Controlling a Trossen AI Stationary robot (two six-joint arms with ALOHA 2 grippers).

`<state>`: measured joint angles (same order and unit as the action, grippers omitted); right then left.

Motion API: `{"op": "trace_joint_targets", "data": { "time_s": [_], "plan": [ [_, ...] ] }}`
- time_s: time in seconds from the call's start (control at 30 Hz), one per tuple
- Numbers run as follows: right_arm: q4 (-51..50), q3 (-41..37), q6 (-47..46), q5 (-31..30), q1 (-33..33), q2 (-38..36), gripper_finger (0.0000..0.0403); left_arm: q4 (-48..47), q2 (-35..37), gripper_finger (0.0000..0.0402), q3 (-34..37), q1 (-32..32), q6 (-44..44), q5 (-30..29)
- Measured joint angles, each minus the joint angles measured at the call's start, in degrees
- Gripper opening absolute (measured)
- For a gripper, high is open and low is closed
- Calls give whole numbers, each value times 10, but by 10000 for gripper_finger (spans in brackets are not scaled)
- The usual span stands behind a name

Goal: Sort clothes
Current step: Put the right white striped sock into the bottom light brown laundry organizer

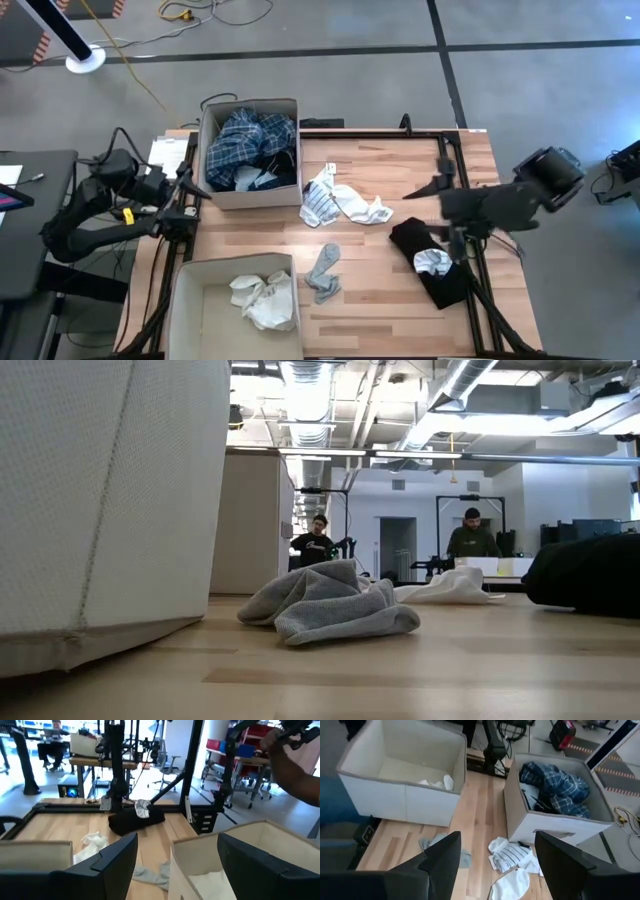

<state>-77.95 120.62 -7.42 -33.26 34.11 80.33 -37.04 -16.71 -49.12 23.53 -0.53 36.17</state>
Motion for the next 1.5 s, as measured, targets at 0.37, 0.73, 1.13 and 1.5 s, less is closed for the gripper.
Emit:
{"op": "trace_joint_targets", "data": {
  "time_s": [0.37,0.73,1.13,1.5],
  "plan": [
    [100,-183,0,0,-2,-169,270,19,0,267,0,0,-3,17],
    [315,-633,-223,30,-4,-388,270,18,0,267,0,0,-11,18],
    [149,-712,-581,112,78,-356,270,22,0,267,5,0,-8,17],
    [83,-712,-714,154,132,-294,270,23,0,267,62,0,-7,16]
  ]
}}
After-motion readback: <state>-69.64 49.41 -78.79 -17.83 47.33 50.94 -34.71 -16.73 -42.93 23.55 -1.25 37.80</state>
